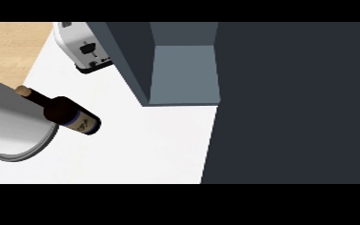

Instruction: Pick up the wine, place it into the cabinet and close the cabinet

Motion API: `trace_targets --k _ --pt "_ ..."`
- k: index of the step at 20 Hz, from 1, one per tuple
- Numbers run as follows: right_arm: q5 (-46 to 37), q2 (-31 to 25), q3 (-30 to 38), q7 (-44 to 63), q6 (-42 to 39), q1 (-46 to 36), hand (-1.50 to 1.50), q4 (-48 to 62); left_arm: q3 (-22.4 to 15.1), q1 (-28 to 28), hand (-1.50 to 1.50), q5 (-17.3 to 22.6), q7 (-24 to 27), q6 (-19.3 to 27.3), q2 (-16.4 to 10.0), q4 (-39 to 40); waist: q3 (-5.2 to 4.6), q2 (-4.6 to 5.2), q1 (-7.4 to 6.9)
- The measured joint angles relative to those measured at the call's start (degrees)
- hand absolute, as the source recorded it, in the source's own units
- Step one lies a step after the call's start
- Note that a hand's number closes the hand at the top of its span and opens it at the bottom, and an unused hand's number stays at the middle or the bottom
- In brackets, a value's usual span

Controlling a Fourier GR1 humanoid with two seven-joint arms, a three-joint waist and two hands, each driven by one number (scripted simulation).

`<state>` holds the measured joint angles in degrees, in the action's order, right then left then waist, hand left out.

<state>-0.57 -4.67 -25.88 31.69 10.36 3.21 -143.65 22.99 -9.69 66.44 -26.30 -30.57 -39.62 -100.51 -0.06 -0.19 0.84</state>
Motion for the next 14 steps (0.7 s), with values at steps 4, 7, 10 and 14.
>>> trace_targets --k 4,7,10,14 --pt "-0.5 -0.6 -0.2 1.5 1.9 -1.9 -1.50 -0.1 -1.1 -0.2 -1.50 -4.5 1.9 -1.7 2.6 2.0 -0.02 0.01 0.10" --pt "-0.8 -1.5 -0.4 2.2 2.9 -2.9 -1.50 -0.2 -1.8 -0.8 -1.50 -6.7 2.5 -2.4 3.7 3.4 -0.02 -0.01 0.20" --pt "-1.0 -2.4 -0.4 2.8 3.5 -3.4 -1.50 -0.2 -2.7 -0.8 -1.50 -10.0 4.3 -4.6 5.7 5.7 -0.02 0.00 0.21" --pt "-1.4 -2.9 -1.1 2.6 4.7 -3.8 -1.50 -0.1 -2.9 -1.7 -1.50 -14.0 6.4 -6.8 7.3 9.1 0.03 0.01 0.18"
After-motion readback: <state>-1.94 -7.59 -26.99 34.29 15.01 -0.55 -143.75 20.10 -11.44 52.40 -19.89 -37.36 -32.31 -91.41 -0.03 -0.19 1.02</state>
